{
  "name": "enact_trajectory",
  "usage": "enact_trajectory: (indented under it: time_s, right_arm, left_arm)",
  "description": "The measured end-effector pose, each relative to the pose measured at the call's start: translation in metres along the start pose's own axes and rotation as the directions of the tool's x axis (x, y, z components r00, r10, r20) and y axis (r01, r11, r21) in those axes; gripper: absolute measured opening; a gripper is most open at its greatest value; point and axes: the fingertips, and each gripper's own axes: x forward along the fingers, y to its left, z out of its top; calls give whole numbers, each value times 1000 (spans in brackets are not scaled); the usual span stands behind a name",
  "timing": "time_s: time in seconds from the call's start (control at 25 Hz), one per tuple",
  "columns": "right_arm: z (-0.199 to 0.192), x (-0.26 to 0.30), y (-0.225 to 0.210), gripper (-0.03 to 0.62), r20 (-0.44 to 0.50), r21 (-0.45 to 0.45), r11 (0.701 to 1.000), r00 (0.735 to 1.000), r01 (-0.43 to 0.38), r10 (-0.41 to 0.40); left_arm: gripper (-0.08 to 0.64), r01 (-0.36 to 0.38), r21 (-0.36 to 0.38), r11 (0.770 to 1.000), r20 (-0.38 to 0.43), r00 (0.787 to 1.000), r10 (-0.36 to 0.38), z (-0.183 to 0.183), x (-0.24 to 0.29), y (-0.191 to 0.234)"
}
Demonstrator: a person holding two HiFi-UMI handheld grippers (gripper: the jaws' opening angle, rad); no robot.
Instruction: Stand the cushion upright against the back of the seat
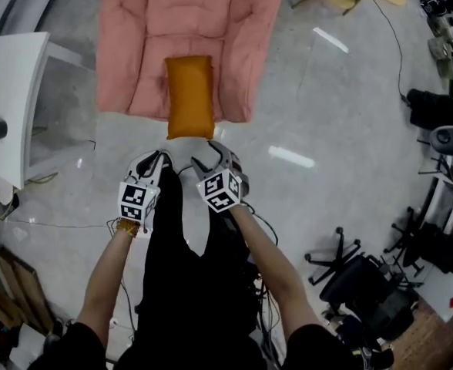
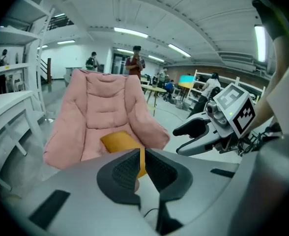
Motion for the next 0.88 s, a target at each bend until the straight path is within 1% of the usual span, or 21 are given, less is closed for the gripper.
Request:
enact_trajectory:
  time_s: [0.08, 0.12, 0.16, 0.24, 0.28, 0.44, 0.56, 0.68, 0.88]
  right_arm:
    - [-19, 19, -6, 272, -34, 23, 1000, 999, 1, 0]
    - [-28, 29, -9, 276, -50, 33, 999, 999, -2, 3]
    - [-38, 39, -13, 284, -66, 41, 999, 998, -7, 10]
    - [-56, 58, -17, 293, -96, 51, 998, 995, -25, 30]
    - [-64, 67, -19, 298, -111, 53, 998, 993, -36, 42]
    - [-88, 96, -30, 308, -155, 62, 995, 984, -75, 84]
    - [-99, 116, -42, 314, -170, 88, 991, 979, -98, 112]
    - [-110, 135, -50, 318, -189, 103, 987, 972, -120, 138]
    - [-127, 158, -57, 327, -213, 112, 984, 964, -136, 158]
  left_arm:
    - [18, 23, 48, 999, -54, 998, -21, -19, 23, 6]
    - [32, 41, 62, 997, -84, 996, -36, -30, 35, 8]
    - [75, 64, 64, 996, -116, 992, -56, -42, 47, 9]
    - [166, 104, 40, 994, -173, 980, -96, -66, 70, 13]
    - [192, 113, 34, 993, -197, 975, -105, -77, 81, 15]
    - [244, 125, 37, 992, -266, 958, -110, -110, 114, 30]
    - [264, 124, 33, 992, -293, 950, -109, -127, 137, 39]
    - [275, 119, 42, 992, -301, 948, -101, -139, 158, 46]
    - [281, 132, 48, 990, -303, 947, -112, -153, 177, 49]
